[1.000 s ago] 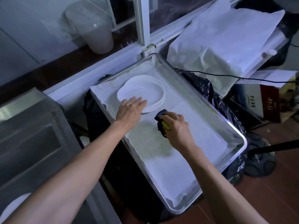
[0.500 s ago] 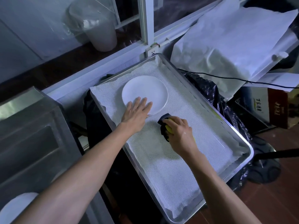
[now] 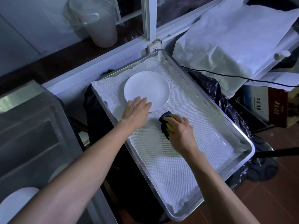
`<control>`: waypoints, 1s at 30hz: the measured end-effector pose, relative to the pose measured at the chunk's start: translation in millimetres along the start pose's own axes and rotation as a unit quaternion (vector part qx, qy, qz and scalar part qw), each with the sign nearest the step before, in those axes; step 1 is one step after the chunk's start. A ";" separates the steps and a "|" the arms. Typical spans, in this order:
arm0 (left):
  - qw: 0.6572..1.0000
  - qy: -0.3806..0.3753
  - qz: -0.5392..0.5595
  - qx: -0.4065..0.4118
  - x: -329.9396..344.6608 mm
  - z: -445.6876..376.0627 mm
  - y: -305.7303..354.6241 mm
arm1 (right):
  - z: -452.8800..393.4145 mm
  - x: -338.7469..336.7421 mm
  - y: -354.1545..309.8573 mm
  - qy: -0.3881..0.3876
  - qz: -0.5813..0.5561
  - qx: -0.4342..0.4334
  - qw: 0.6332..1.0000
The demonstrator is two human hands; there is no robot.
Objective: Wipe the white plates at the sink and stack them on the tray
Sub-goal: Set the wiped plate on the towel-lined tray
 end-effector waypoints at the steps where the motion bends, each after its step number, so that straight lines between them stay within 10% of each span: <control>1: 1.000 0.007 0.005 -0.005 -3.2 6.2 -0.7 | 1.9 -0.2 -1.0 0.005 -0.004 0.002 1.000; 18: 0.964 0.185 0.183 -0.052 41.5 221.3 -120.9 | 26.9 61.7 -204.1 -0.002 0.044 -0.146 0.988; 30: 0.944 0.095 0.258 -0.181 206.6 387.7 -255.4 | 60.0 249.8 -366.5 -0.171 0.128 -0.231 0.949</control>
Point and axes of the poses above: each hand's wrist, its own z-axis away from the middle knuckle, its own x-axis out of the palm, y = z × x, the point moved 9 cm from there along -z, towards the middle knuckle, and after that the axes turned 15 degrees about -y, right-handed, at the moved point
